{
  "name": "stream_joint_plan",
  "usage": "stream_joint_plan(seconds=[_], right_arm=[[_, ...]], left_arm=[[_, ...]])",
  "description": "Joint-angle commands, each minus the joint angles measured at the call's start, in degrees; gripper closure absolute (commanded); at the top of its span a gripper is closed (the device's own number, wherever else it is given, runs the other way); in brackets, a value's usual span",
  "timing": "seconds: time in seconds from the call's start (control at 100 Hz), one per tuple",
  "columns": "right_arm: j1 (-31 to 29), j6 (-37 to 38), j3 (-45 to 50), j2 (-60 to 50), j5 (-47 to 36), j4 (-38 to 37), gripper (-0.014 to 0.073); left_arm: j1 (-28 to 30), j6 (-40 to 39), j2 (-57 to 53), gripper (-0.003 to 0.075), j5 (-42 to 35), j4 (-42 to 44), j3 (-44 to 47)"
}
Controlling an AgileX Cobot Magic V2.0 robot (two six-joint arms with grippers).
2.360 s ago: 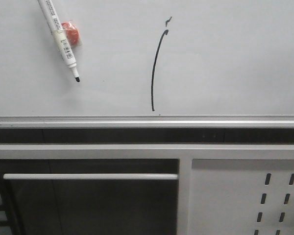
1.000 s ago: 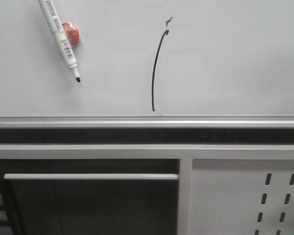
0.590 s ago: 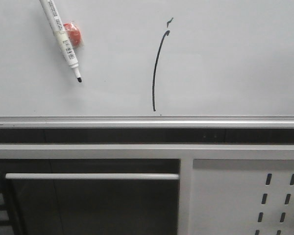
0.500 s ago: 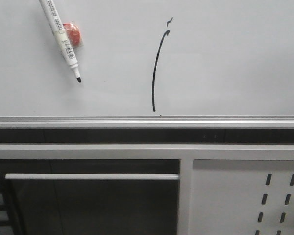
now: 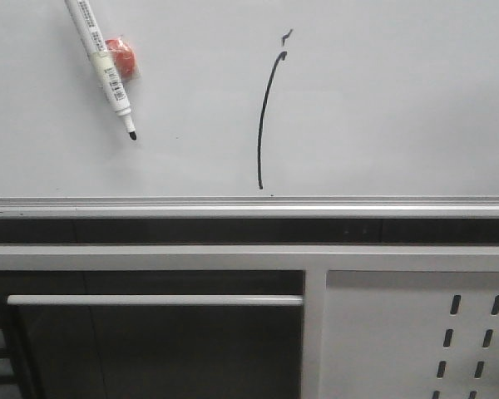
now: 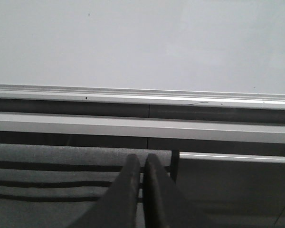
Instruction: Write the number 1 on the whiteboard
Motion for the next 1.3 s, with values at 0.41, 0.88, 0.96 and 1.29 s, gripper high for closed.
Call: stream_joint_plan(seconds=[0.41, 0.88, 0.96, 1.29], right_arm=[[-0.2, -0.1, -1.5, 0.3, -4.0, -0.3, 0.0662], [-0.2, -0.1, -1.5, 0.3, -4.0, -0.3, 0.0662], [-0.2, -0.1, -1.5, 0.3, -4.0, -0.3, 0.0662], [-0.2, -0.1, -1.5, 0.3, -4.0, -0.3, 0.0662]], left_arm=[[0.1, -0.9, -1.5, 0.0738, -4.2, 3.4, 1.3], [0.1, -1.5, -1.5, 0.0738, -3.9, 3.9, 1.3], [0.1, -1.5, -1.5, 0.0738, -3.9, 3.9, 1.3], [0.1, -1.5, -1.5, 0.0738, -3.9, 3.9, 1.3]])
